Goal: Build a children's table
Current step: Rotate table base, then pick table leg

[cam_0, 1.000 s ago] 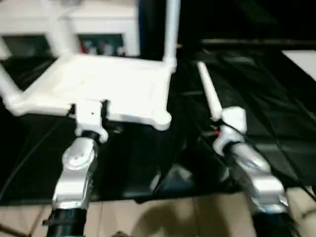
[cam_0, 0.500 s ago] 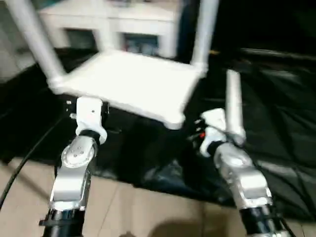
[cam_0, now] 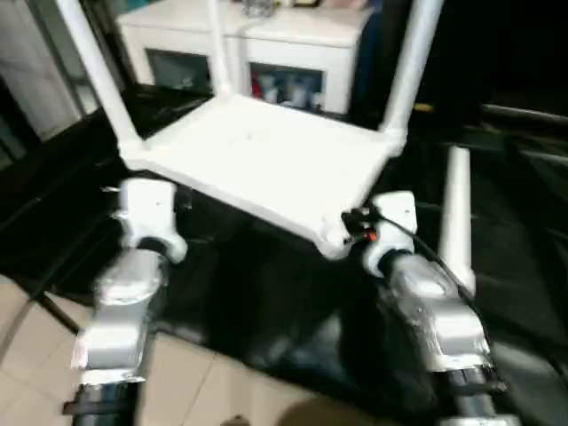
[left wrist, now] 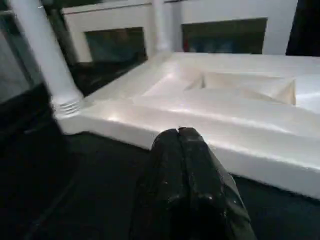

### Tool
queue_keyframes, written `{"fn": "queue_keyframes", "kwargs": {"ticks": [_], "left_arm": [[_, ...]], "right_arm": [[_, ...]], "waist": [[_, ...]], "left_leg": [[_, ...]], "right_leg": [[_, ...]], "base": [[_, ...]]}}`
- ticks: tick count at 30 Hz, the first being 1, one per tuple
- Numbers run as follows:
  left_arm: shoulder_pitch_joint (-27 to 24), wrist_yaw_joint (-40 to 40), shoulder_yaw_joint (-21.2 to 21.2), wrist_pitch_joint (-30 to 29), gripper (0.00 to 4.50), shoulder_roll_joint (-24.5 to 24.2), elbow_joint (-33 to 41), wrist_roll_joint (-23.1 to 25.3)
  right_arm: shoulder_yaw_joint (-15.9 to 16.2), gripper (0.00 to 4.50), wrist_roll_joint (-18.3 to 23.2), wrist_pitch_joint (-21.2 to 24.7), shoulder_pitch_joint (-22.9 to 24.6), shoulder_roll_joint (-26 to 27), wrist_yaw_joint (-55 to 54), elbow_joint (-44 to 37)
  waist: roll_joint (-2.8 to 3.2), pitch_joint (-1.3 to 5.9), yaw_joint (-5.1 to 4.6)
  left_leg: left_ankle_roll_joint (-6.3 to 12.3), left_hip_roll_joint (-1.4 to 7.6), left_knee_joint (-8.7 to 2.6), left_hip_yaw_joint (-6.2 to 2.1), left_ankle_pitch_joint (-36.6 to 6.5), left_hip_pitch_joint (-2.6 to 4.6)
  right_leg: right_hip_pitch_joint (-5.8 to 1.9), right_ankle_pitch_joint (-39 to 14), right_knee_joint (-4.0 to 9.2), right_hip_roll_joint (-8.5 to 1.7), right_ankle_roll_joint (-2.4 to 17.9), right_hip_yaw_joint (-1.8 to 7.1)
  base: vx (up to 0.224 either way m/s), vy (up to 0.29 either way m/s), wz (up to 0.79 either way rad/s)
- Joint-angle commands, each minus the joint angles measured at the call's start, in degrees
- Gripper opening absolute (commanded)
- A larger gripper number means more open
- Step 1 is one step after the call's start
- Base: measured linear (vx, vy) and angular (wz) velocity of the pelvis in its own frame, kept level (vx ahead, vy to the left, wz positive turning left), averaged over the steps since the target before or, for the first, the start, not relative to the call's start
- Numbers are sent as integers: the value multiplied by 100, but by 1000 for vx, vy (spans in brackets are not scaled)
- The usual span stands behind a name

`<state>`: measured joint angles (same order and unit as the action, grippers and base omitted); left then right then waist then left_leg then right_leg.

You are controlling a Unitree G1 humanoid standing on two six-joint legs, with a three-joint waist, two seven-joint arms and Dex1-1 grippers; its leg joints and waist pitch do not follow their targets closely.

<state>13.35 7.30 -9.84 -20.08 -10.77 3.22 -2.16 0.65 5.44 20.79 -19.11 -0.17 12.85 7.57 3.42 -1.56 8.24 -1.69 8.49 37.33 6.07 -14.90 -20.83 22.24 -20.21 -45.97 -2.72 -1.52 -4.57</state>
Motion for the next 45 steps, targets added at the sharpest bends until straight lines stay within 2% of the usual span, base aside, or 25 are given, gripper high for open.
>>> {"fn": "queue_keyframes", "kwargs": {"ticks": [1,2,3,4,5,6,8,9,10,11,12,13,16,17,18,19,20,21,23,24,27,28,35,36,45], "left_arm": [[78,106,129,-76,0,46,79,-36],[86,112,129,-71,0,43,71,-46],[101,109,140,-61,0,35,59,-71],[140,135,174,-11,0,7,24,-76],[160,153,195,22,0,-11,7,-77],[180,148,206,32,0,-13,-10,-74],[226,44,240,-19,0,-25,-39,27],[278,-9,270,-33,0,-4,-98,82],[301,-28,285,-24,0,3,-126,111],[301,-28,285,-24,0,3,-126,111],[362,-78,76,-105,0,203,-113,-206],[383,-62,165,-156,0,140,-97,-113],[397,168,421,-270,0,-27,-75,-8],[434,190,450,-298,0,-66,-97,4],[553,385,593,-396,0,-201,-185,22],[602,477,663,-408,0,-262,-230,47],[660,615,720,-412,0,-294,-279,7],[672,642,729,-411,0,-297,-288,-5],[719,972,785,-419,0,-333,-275,-193],[730,1073,807,-428,0,-354,-266,-240],[715,1724,944,-814,42,-510,-52,-674],[670,2118,1098,-1122,44,-667,140,-902],[465,3482,1699,-2007,118,-1341,851,-1599],[463,3495,1705,-2015,128,-1347,859,-1607],[309,3932,1994,-2530,206,-1674,1482,-2009]], "right_arm": [[-255,69,73,61,49,-146,-163,-145],[-265,69,83,72,53,-148,-170,-158],[-295,69,97,96,57,-145,-177,-181],[-364,69,112,159,71,-142,-230,-270],[-397,69,122,190,73,-141,-263,-308],[-428,69,110,214,71,-145,-312,-332],[-469,69,60,217,46,-165,-374,-326],[-438,69,-84,277,-64,-273,-406,-226],[-424,69,-108,335,-123,-320,-425,-171],[-424,69,-108,335,-123,-320,-425,-171],[-413,69,-152,452,-297,-428,-494,-29],[-423,69,-201,604,-442,-497,-567,66],[-374,69,-321,883,-758,-707,-535,297],[-460,69,-177,918,-865,-720,-418,407],[-778,69,238,966,-1254,-754,-169,857],[-808,83,227,948,-1456,-822,-145,1129],[-737,102,27,966,-1743,-967,-205,1579],[-713,102,-28,972,-1802,-1001,-222,1675],[-619,104,-158,979,-2195,-1163,-110,2339],[-602,115,-160,953,-2309,-1201,-65,2526],[-576,144,-195,886,-2798,-1345,18,3319],[-579,144,-209,893,-3048,-1398,76,3735],[-338,213,-542,806,-3989,-1527,432,5368],[-336,223,-546,803,-3996,-1529,432,5379],[-412,300,-531,775,-4351,-1677,398,6134]], "waist": [[8,400,-193],[-108,335,-222],[-712,264,17],[-365,322,301],[-568,336,300],[-607,333,206],[-552,328,136],[-295,344,-18],[-198,283,-92],[47,321,-134],[324,187,-371],[289,311,-462],[234,259,-600],[32,212,-574],[-113,202,-470],[-113,202,-470],[-212,178,-389],[-249,202,-378],[-289,187,-394],[-215,196,-401],[-242,176,-440],[-335,192,-430],[-394,181,-357],[-494,187,-345],[-643,233,-299]], "left_leg": [[1631,1003,-501,-51,2540,793],[1581,875,-546,172,1929,690],[608,-139,91,749,-915,141],[414,-317,438,491,-1380,83],[75,-329,585,132,-1051,-154],[-102,-482,710,-93,-269,-335],[-234,-519,822,-268,98,-382],[-180,-190,336,-614,1011,-280],[-235,-118,-8,-628,1354,-103],[-346,-68,-321,-659,1426,-70],[-648,308,-808,-830,446,-186],[-719,579,-799,-1011,-500,36],[-696,514,-846,-993,-1704,42],[-517,209,-695,-651,-1840,-143],[-368,14,-599,-382,-1848,-201],[-368,14,-599,-382,-1848,-201],[-273,11,-500,-269,-1551,-65],[-165,50,-493,-194,-1059,-104],[-153,203,-670,-96,-906,-168],[-220,256,-679,-44,-1154,-122],[-352,304,-721,-2,-1655,-145],[-370,321,-713,14,-1638,-120],[-313,385,-694,184,-998,-108],[-308,399,-692,221,-778,-126],[-205,418,-661,378,-130,-83]], "right_leg": [[635,860,103,-331,-396,89],[612,1294,294,-398,-163,127],[-27,202,1472,-609,-430,1017],[-257,-447,1653,-1219,8,1696],[-577,-169,1563,-1171,387,2013],[-638,1351,1357,-886,554,1938],[-520,3110,1328,-846,741,1955],[-292,4611,1293,-953,1233,1205],[-97,3882,1436,-679,1250,840],[-231,2920,1400,-449,1268,678],[-188,1306,960,106,860,287],[-160,817,877,-92,620,303],[-125,636,991,-196,488,279],[-245,618,1382,-443,694,365],[-317,-662,1543,-723,847,474],[-317,-662,1543,-723,847,474],[-176,-2451,1718,-812,730,494],[-172,-2935,1744,-785,669,481],[-157,-2293,1639,-616,737,346],[-105,-2048,1631,-603,835,332],[-112,-1936,1592,-599,874,267],[-101,-1847,1579,-624,918,272],[-93,-1163,1475,-619,1212,314],[-121,-949,1433,-614,1236,311],[-146,637,1259,-509,1397,335]], "base": [[38,31,-54],[106,-29,-62],[106,-29,-62],[111,-26,-49],[99,17,-55],[99,17,-55],[64,81,-61],[46,103,-55],[10,130,-35],[-42,203,-23],[-42,203,-23],[-47,182,-4],[-68,62,3],[0,0,0],[-78,-40,3],[-83,-89,6],[-134,-115,6],[-98,-79,5],[-70,-36,-1],[-57,-29,-1],[0,0,0],[0,0,0],[0,0,0],[0,0,0],[6,2,-1]]}}
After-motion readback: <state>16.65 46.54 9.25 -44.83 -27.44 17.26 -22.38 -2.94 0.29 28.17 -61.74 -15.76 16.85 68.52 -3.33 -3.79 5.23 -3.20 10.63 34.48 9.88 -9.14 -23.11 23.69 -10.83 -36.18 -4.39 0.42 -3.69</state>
